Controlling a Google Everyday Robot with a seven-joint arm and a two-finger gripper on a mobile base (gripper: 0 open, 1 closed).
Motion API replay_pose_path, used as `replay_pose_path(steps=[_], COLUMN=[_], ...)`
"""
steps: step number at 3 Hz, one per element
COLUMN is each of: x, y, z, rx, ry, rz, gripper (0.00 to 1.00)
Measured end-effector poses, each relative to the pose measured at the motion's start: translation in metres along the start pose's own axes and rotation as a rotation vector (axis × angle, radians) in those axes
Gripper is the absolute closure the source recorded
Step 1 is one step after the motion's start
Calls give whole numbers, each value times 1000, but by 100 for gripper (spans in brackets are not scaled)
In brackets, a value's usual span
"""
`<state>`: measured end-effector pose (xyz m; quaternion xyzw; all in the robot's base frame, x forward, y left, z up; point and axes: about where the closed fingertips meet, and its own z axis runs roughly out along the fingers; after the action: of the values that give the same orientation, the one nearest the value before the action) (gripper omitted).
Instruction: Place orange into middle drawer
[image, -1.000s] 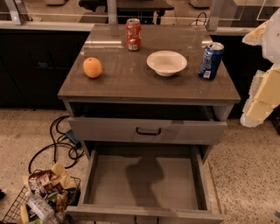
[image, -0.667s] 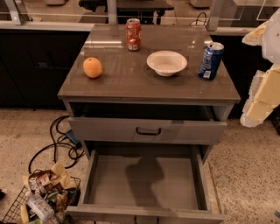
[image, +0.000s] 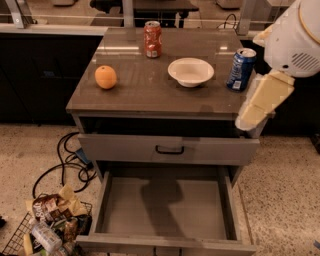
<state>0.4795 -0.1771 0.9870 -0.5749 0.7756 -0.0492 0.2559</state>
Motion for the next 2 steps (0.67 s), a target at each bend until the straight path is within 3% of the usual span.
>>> replay_pose_path(steps=[1,2], x=[-40,-81], y=[-24,-50], z=[35,65], rx=[42,61], ry=[-145,-334], rz=[80,152], gripper=[0,0])
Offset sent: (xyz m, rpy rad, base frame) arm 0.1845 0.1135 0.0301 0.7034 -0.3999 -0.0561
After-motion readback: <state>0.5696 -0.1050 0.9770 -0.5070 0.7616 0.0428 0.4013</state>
